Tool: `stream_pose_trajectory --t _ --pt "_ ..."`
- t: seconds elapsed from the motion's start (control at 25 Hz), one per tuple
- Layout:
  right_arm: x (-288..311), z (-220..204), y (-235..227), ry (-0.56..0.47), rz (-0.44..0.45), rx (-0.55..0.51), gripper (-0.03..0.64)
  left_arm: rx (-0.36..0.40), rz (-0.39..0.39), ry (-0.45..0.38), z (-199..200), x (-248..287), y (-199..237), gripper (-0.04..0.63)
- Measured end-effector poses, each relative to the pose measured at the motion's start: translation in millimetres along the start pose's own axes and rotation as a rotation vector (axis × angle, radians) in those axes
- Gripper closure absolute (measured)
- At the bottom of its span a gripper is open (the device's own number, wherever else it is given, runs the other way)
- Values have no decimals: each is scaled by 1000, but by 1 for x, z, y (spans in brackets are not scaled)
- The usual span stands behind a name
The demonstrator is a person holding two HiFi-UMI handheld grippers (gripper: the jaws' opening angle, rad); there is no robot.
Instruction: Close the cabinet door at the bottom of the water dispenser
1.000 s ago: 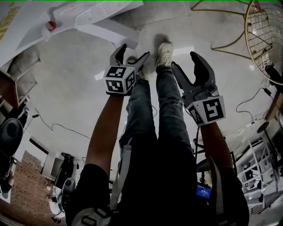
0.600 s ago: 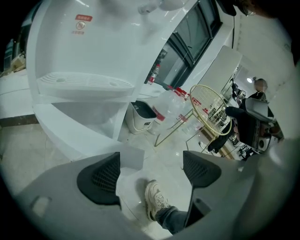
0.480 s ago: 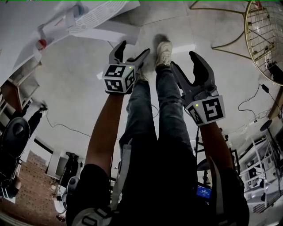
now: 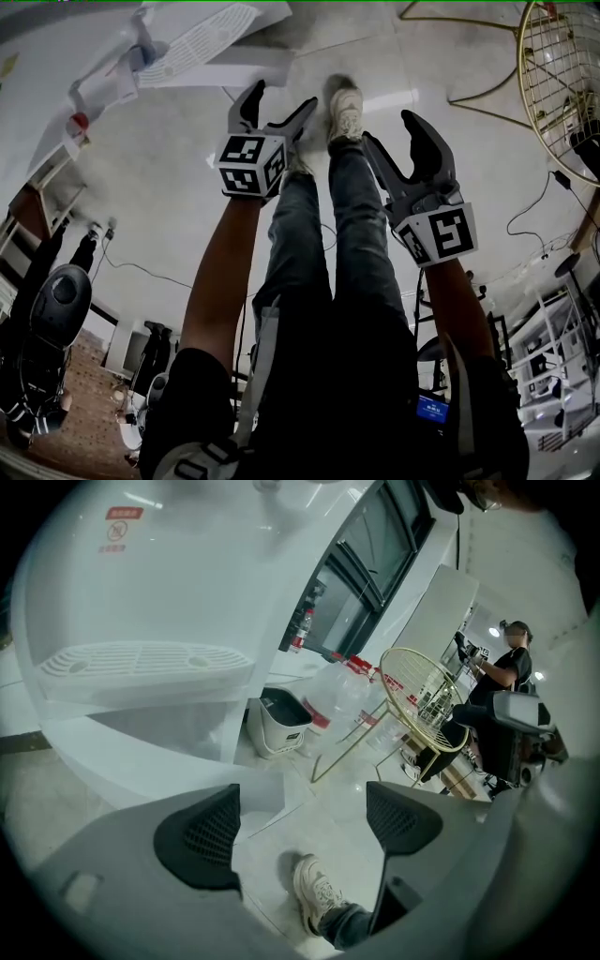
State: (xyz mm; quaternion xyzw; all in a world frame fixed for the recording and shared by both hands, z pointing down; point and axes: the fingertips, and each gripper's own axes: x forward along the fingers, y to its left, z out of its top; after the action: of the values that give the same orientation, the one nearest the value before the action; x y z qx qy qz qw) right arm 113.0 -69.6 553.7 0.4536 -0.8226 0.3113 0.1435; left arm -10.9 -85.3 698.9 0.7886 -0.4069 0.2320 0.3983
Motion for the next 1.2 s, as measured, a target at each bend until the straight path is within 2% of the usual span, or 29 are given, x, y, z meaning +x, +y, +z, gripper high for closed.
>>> stream_pose_trajectory --t 0.36,0.96,1.2 --pt "7 3 -14 6 6 17 350 49 17 1 15 15 3 164" --pt "18 9 -38 -7 -22 26 354 73 38 -19 49 41 9 158" --pt "15 8 -45 -8 -46 70 354 98 43 -23 62 51 13 155"
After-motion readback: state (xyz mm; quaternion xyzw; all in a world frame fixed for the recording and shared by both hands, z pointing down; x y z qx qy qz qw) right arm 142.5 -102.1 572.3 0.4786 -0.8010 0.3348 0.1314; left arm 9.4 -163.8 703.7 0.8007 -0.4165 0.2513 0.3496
